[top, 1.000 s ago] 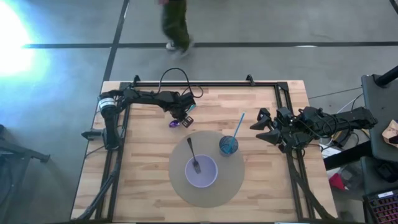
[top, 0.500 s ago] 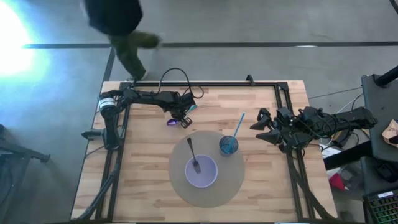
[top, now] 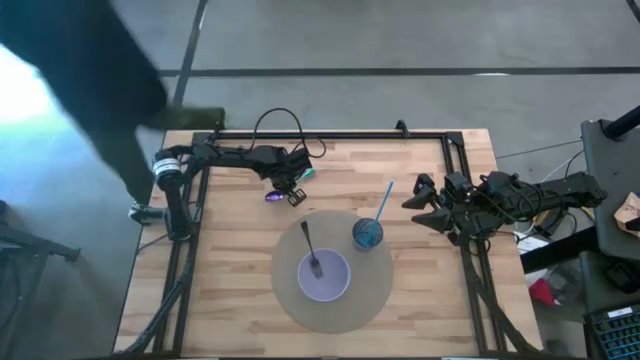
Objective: Pick & Place Utensil
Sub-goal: Put the spoon into the bowl
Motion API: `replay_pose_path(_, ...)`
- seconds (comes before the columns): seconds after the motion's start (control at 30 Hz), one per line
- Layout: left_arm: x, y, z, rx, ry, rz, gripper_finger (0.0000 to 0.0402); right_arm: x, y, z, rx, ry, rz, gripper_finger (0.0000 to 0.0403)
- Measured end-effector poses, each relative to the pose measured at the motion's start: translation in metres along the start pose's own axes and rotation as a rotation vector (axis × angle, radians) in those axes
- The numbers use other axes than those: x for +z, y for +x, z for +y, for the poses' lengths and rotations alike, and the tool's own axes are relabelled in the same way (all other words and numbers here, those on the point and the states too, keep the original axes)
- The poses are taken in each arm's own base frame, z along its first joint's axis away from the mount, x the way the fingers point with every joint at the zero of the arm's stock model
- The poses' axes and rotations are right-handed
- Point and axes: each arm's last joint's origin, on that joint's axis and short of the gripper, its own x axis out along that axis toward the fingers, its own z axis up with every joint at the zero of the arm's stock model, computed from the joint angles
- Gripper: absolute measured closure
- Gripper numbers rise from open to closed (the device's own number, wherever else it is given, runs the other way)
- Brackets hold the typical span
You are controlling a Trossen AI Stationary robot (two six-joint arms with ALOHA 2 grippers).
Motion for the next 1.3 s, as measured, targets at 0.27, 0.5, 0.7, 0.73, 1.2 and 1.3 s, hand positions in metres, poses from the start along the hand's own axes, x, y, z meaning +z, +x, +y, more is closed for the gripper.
replay_pose_path(0.27, 0.001, -0.018, 0.002, -0.009, 0.003, -0.054, 0.0401, 0.0, 0.0, 0.0, -0.001, 0.0, 0.002, 0.0202)
replay_pose_path(0.5, 0.0, -0.049, 0.005, -0.031, -0.007, -0.146, 0.0401, 0.0, 0.0, 0.0, -0.001, 0.0, 0.002, 0.0202)
replay_pose_path(0.7, -0.005, -0.083, 0.01, -0.057, -0.019, -0.249, 0.0401, 0.0, 0.0, 0.0, -0.001, 0.0, 0.002, 0.0202)
replay_pose_path(0.73, -0.006, -0.089, 0.011, -0.061, -0.02, -0.267, 0.0401, 0.0, 0.0, 0.0, -0.001, 0.0, 0.002, 0.0202)
replay_pose_path(1.2, -0.033, -0.167, 0.023, -0.124, -0.011, -0.523, 0.0401, 0.006, 0.003, 0.003, 0.002, -0.136, -0.008, 0.0202)
replay_pose_path(1.3, -0.038, -0.179, 0.023, -0.137, 0.005, -0.584, 0.04, 0.014, 0.007, 0.007, 0.005, -0.19, -0.017, 0.0202)
